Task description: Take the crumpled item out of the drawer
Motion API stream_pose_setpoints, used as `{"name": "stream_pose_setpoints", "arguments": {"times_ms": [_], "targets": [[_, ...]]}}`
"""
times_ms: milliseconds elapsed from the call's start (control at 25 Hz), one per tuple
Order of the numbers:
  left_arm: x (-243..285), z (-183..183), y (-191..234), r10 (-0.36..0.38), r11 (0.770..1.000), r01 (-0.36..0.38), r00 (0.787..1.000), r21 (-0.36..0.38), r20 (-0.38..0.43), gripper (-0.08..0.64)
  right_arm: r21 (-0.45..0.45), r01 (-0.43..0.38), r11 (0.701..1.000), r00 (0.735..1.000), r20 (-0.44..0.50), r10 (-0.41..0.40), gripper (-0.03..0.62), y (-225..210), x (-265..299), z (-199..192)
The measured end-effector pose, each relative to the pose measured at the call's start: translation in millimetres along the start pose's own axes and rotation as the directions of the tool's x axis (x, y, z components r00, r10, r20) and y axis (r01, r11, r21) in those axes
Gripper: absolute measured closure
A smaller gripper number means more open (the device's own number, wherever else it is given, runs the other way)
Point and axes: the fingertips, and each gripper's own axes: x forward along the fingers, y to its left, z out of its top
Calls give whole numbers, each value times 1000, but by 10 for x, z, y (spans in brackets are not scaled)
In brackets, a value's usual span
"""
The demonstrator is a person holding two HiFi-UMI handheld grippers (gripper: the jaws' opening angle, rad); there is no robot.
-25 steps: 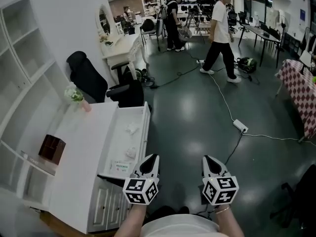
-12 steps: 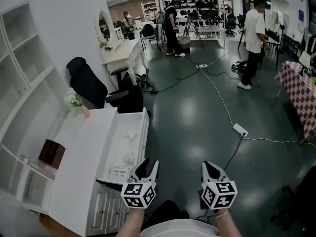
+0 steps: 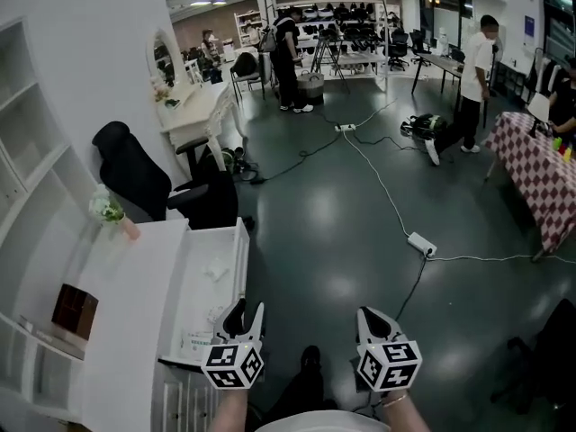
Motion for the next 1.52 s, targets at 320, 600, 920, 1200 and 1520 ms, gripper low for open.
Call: {"name": "stream_pose_setpoints", "arguments": {"times_ms": [320,600,920,1200,1520], "targets": [[882,151,246,-28,999,29,1000,18,-12,402,5,40,999,999,-31,-40,591,-226,716,188],[1661,332,561,-68,997,69,997,19,-28,396,16,59,998,997,-42,-58,591,-240,1466,474],[2329,485,829,-98,995,98,994,3,-43,393,29,89,996,994,-73,-86,591,-330,2129,681],[2619,548,1097,-100,995,100,994,-9,-46,388,7,69,998,993,-100,-68,591,-160,2579,776],[2611,533,1512,-39,999,38,999,-39,-20,380,-40,-22,999,991,-130,17,591,196,3030,762]]}}
